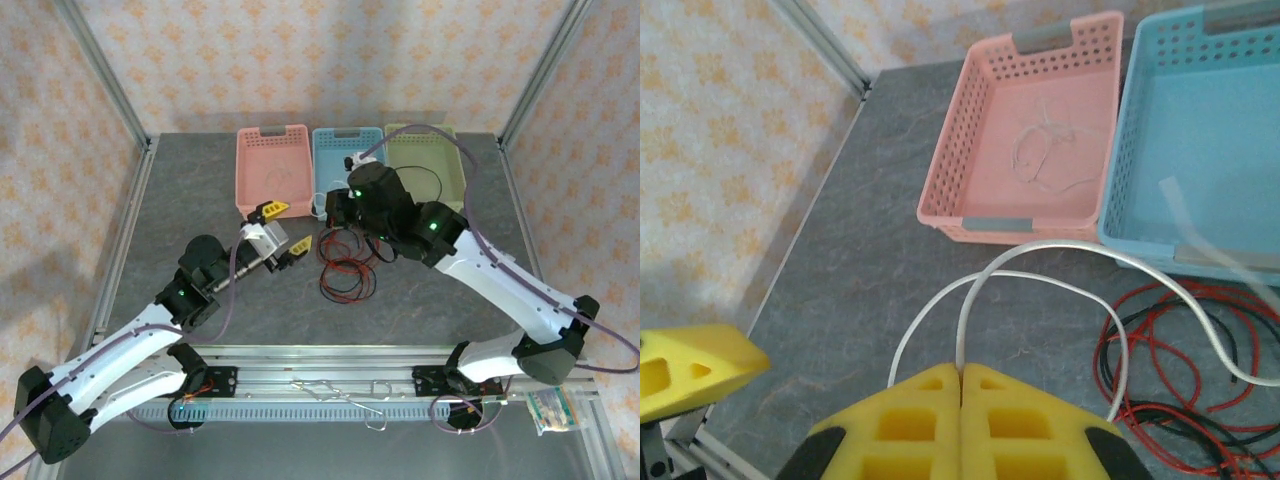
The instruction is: Untangle the cables
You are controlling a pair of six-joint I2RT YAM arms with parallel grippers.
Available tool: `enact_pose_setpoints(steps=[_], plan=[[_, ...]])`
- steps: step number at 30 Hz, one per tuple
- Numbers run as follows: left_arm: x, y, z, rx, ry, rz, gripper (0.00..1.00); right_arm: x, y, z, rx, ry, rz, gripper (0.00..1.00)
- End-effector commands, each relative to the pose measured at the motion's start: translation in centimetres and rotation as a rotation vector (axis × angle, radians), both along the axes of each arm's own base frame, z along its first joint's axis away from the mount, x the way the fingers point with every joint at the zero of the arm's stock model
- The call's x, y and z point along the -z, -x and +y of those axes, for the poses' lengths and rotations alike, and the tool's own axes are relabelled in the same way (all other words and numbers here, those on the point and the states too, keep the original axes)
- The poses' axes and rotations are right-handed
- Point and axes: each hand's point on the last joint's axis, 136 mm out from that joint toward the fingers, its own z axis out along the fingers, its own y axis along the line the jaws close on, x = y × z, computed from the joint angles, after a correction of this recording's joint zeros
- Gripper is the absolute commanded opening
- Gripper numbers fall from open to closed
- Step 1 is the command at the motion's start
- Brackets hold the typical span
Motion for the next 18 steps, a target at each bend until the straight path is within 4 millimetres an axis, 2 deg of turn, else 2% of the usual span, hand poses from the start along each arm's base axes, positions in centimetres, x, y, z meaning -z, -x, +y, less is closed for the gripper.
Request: enact_pose_setpoints(steps=[1, 9, 18], plan=[[-1.3, 0.7, -1.2, 0.078, -0.047, -0.062, 0.74, 1.1, 0.7, 0.7, -0.049, 0.005, 0.036, 0.0], [-0.6, 0.4, -2.2, 0.11, -0.089, -0.041, 0.7, 2.2, 1.4, 1.9, -0.108, -0.029, 0.068, 0.0], [0.2, -0.2, -2.8, 0.118, -0.126, -0.028, 0.6, 1.3, 2.1, 2.2, -0.147, -0.076, 0.054, 0.0]])
